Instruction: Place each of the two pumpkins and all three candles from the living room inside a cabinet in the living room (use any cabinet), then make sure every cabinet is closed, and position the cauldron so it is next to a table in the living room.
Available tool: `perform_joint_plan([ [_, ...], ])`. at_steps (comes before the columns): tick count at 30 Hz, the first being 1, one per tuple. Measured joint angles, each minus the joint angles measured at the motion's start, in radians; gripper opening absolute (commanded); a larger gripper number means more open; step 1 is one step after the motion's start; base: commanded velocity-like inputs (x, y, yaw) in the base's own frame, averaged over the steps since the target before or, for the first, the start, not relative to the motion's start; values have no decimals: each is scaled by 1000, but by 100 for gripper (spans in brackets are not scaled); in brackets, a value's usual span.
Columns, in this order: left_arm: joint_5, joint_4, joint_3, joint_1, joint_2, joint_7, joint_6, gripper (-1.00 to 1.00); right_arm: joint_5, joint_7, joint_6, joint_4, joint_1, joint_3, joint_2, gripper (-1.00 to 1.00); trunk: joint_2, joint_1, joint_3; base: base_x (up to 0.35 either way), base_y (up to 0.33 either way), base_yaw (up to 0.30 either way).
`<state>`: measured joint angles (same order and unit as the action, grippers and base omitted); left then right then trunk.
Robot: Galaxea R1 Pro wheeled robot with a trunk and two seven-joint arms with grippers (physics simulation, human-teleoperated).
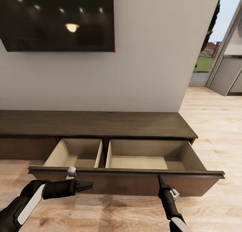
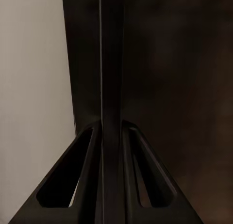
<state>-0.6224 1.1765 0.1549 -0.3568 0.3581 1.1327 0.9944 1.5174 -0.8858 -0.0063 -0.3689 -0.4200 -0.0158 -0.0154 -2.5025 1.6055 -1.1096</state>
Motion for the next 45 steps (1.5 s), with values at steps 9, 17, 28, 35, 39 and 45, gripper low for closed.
perform_joint_plan([
  [9,0,0,0,0,0,-1,0,100,12,-3,4,2,0,-11,1,100,0,0,0,0,0,0],
  [17,0,0,0,0,0,0,0,100,12,-2,3,2,0,-11,1,100,0,0,0,-13,0,0],
  [28,0,0,1,0,0,-1,-1,100,12,-2,3,2,0,-11,1,100,0,0,0,-184,0,0],
  [35,1,0,1,0,0,-1,-1,100,10,3,12,2,0,-3,2,100,0,1,0,-271,0,0],
  [39,0,-1,-1,0,0,-1,-1,100,4,8,15,3,0,53,1,100,0,1,0,-312,0,0],
  [45,4,-5,-6,0,1,-7,-3,100,1,9,17,11,5,116,2,100,0,0,0,-262,0,0],
])
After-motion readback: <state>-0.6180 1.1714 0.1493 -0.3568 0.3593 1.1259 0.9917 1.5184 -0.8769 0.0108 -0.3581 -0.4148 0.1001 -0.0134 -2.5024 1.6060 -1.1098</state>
